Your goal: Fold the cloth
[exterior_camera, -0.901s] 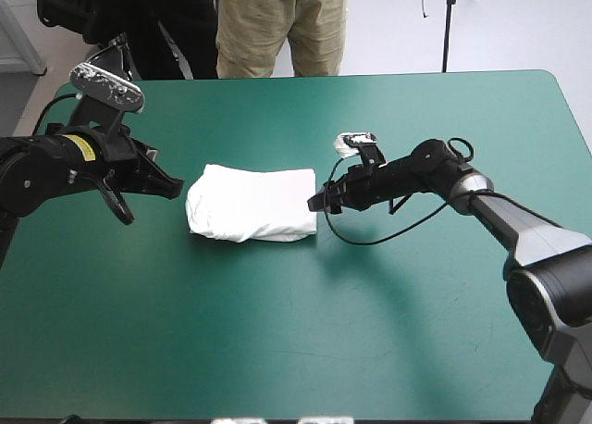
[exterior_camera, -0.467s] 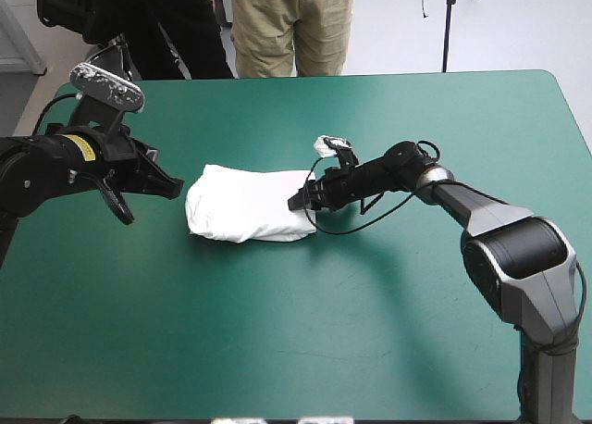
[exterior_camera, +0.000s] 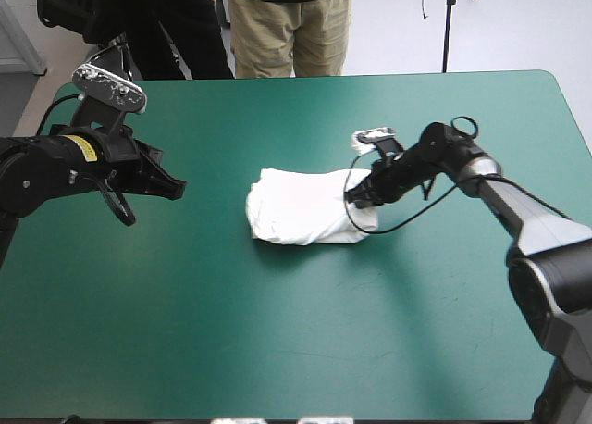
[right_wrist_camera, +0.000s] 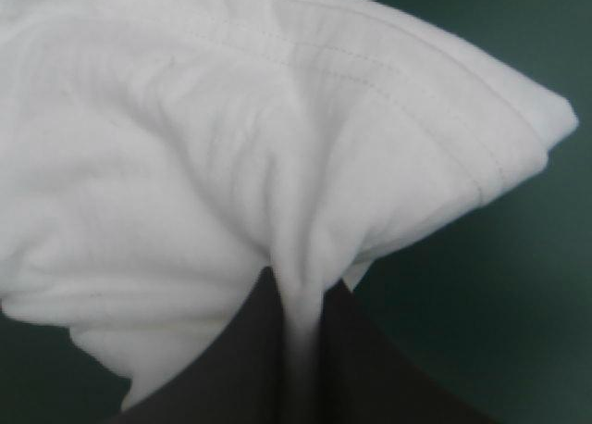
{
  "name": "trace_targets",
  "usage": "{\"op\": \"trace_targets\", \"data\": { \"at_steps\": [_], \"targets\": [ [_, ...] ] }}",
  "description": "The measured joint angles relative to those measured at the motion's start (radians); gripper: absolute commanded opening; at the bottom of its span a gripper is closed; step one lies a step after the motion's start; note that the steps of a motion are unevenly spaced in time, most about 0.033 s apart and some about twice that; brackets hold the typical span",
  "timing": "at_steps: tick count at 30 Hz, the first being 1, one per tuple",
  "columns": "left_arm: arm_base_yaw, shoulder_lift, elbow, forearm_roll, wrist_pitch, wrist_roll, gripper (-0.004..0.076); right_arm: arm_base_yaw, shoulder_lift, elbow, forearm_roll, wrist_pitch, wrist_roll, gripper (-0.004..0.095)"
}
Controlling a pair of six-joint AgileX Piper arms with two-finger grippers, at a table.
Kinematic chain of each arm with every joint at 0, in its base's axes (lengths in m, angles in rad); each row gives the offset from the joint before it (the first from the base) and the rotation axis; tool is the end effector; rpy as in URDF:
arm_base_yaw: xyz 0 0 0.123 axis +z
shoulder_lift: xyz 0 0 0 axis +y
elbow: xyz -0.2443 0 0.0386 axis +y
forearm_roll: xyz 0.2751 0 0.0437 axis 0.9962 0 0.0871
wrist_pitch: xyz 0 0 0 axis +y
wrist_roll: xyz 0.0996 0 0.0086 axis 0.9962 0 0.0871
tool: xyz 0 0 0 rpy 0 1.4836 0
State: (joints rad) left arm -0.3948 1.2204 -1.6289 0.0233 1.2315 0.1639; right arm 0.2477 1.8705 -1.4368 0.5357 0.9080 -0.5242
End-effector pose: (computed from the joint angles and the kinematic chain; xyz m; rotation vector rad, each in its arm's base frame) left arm 0.2422 -0.0986 0.4479 0.6342 2.2191 -0.0888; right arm 0.3893 0.1400 0.1844 -0.6771 2.6258 0.5885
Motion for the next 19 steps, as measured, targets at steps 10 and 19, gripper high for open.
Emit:
{"op": "trace_targets", "data": {
  "at_steps": [10,19],
  "targets": [
    [0.000,-0.001,0.000,0.003,0.000,0.000,-0.0017,-0.426,-0.452,0.412,-0.351,-0.013,0.178,0.0004],
    [0.000,-0.002,0.000,0.027,0.000,-0.006,-0.0017,-0.567,-0.504,0.460,-0.454,-0.013,0.203,0.0474]
  ]
}}
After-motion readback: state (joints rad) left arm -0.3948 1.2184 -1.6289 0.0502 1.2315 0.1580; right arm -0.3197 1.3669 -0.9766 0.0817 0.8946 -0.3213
